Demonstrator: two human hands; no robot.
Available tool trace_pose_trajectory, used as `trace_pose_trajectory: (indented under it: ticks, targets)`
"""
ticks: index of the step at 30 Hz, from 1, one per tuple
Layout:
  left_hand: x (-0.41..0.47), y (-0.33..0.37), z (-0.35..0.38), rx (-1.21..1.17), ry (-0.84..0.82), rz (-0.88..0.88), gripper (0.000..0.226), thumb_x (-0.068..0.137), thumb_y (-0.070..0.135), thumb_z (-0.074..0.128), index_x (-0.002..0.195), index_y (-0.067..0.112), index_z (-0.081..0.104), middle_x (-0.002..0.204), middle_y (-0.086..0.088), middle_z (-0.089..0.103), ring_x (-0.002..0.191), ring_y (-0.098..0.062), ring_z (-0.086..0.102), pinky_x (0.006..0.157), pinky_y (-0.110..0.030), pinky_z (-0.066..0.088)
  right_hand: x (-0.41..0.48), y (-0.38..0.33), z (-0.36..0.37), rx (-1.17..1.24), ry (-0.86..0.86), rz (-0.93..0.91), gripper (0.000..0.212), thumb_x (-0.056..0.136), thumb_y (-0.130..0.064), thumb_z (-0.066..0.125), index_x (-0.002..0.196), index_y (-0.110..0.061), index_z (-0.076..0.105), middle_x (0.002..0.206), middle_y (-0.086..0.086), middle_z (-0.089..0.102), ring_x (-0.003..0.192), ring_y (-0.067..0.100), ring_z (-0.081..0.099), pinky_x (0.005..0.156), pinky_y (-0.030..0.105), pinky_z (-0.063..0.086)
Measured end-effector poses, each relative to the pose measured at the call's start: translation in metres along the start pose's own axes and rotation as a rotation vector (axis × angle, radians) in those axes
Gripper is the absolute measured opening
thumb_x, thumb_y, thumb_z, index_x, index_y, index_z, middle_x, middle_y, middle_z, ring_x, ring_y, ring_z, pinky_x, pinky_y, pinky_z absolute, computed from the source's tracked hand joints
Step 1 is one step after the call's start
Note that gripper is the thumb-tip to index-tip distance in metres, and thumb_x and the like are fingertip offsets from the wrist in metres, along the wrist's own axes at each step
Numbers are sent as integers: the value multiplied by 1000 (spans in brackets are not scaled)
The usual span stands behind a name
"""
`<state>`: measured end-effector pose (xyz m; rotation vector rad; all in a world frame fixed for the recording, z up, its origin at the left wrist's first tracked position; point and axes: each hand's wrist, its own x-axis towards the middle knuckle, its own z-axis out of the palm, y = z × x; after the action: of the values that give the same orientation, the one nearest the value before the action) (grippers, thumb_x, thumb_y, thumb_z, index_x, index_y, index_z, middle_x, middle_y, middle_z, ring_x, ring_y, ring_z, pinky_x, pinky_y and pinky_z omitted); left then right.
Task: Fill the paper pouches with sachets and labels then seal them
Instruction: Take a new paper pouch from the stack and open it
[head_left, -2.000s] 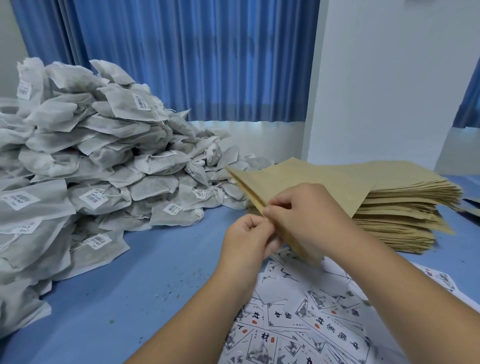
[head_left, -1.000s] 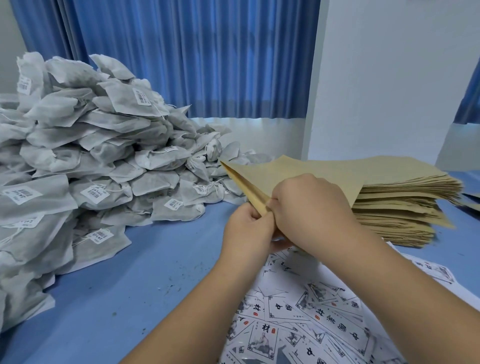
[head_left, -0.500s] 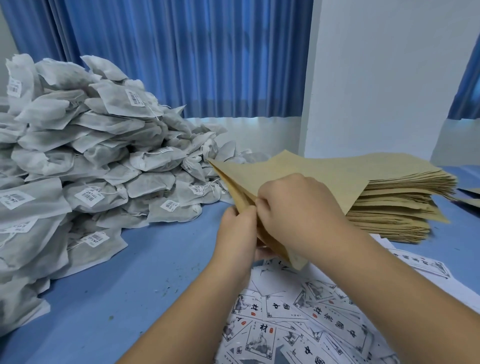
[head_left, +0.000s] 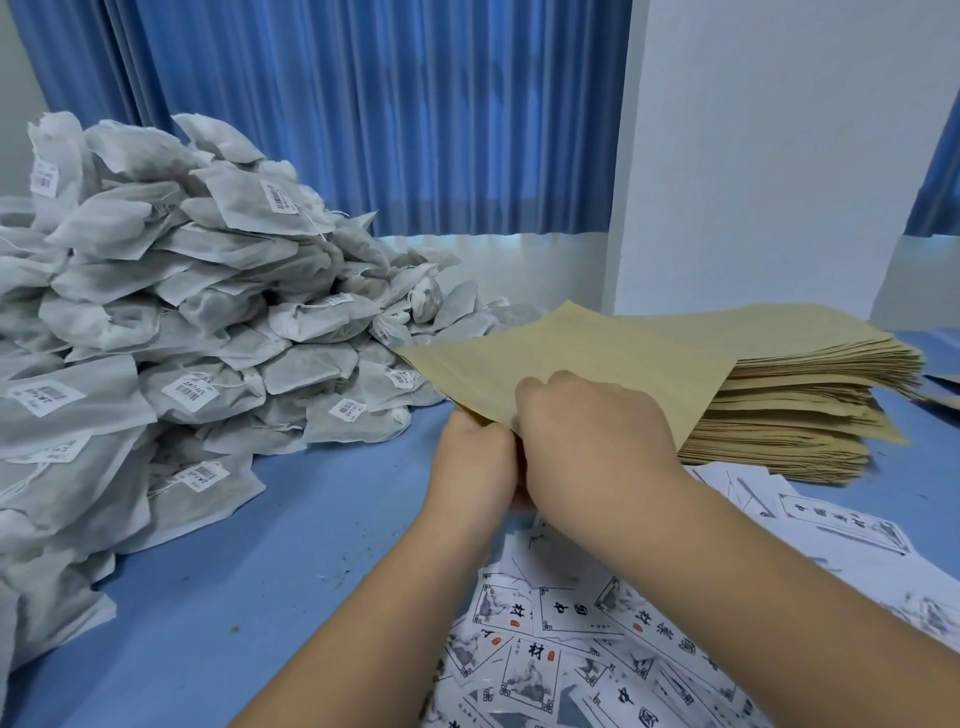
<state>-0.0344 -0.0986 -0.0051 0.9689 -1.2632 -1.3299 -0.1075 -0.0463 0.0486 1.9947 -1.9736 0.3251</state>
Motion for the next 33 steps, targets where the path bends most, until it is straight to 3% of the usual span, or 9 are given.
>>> trace_pose_trajectory:
  ticks: [7, 10, 12, 14, 19, 23, 25, 29, 33]
  targets:
    - [-1, -1, -1, 29, -89, -26, 40, 83, -5, 38, 62, 25, 54, 43, 4, 51, 33, -10, 47, 37, -18, 40, 2, 3, -8, -18, 122, 45, 34, 81, -11, 52, 61, -21, 26, 64, -2, 28, 50, 15, 20, 46, 28, 11]
    - [2, -6, -5, -2, -64, -160, 19, 87, 1, 41, 86, 12, 57, 51, -3, 62, 37, -18, 55, 39, -21, 45, 4, 14, -16, -18, 240, 116, 29, 83, -12, 50, 62, -20, 31, 63, -2, 28, 51, 19, 22, 46, 28, 11]
    - [5, -10, -9, -109, -52, -296, 14, 92, 0, 39, 92, 1, 53, 53, -7, 65, 37, -17, 57, 37, -20, 45, 6, 22, -20, 26, 318, 159, 13, 83, -13, 49, 75, -21, 54, 65, -1, 39, 57, 24, 34, 47, 27, 13]
    - [8, -11, -10, -248, -63, -366, 15, 94, -2, 38, 85, -1, 50, 51, -9, 62, 36, -15, 54, 35, -18, 44, 7, 25, -21, 42, 344, 163, 21, 84, -14, 50, 95, -23, 65, 76, 1, 56, 66, 28, 42, 48, 26, 17]
    - [9, -13, -12, -369, -167, -439, 20, 92, -4, 41, 76, 2, 53, 52, -7, 56, 35, -12, 48, 35, -16, 43, 7, 21, -16, 89, 295, 89, 27, 83, -19, 47, 99, -27, 67, 74, 1, 51, 71, 28, 46, 54, 30, 26]
    - [11, -8, -18, -376, -253, -506, 18, 87, -1, 44, 73, 4, 54, 53, -7, 56, 35, -12, 47, 33, -15, 41, 6, 26, -26, 177, 314, 97, 29, 79, -20, 49, 99, -24, 70, 86, 2, 66, 79, 31, 57, 60, 30, 43]
    - [10, -6, -18, -251, -265, -465, 16, 86, 0, 45, 73, 4, 53, 51, -6, 55, 36, -13, 49, 34, -16, 41, 4, 27, -28, 191, 286, 100, 26, 76, -18, 50, 92, -23, 70, 81, 2, 64, 75, 30, 57, 56, 28, 42]
    - [5, -8, -17, 241, -172, -155, 5, 86, 11, 53, 90, 12, 55, 62, -4, 65, 42, -21, 59, 37, -21, 42, 5, 24, -25, 166, 141, 124, 17, 74, -13, 51, 81, -19, 65, 76, 4, 56, 69, 27, 51, 48, 23, 28]
    - [9, -5, -24, 415, -5, 29, 18, 86, 36, 55, 103, 35, 52, 66, 6, 63, 48, -15, 63, 39, -18, 40, 8, 25, -18, 217, 96, 160, 25, 76, -12, 51, 90, -19, 70, 89, 5, 62, 79, 29, 58, 60, 27, 45]
